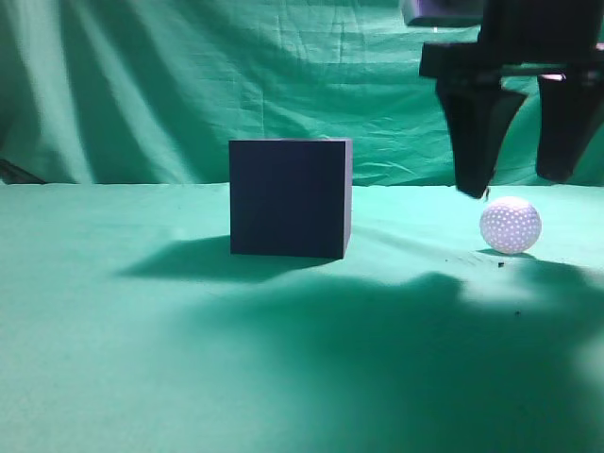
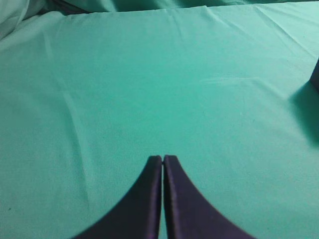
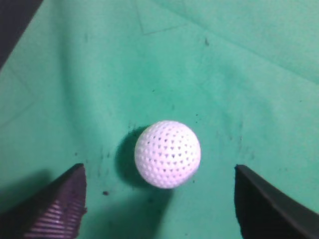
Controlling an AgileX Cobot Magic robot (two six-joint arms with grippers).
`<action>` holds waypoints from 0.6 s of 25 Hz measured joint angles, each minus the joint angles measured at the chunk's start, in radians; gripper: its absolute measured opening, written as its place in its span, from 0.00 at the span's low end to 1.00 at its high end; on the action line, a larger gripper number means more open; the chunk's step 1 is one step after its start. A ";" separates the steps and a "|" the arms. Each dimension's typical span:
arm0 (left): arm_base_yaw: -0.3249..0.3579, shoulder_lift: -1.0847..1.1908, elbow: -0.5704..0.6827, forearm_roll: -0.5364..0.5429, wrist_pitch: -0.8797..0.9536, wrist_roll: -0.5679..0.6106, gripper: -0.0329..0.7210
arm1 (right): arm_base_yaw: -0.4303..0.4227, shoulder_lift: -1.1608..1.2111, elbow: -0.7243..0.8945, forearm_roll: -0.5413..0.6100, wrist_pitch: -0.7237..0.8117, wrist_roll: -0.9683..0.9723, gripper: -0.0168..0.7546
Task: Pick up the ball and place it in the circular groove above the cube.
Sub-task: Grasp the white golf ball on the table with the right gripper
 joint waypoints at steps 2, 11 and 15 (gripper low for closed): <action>0.000 0.000 0.000 0.000 0.000 0.000 0.04 | 0.000 0.029 -0.004 -0.035 -0.015 0.046 0.73; 0.000 0.000 0.000 0.000 0.000 0.000 0.04 | 0.000 0.106 -0.006 -0.065 -0.084 0.094 0.73; 0.000 0.000 0.000 0.000 0.000 0.000 0.04 | 0.000 0.124 -0.008 -0.066 -0.100 0.095 0.73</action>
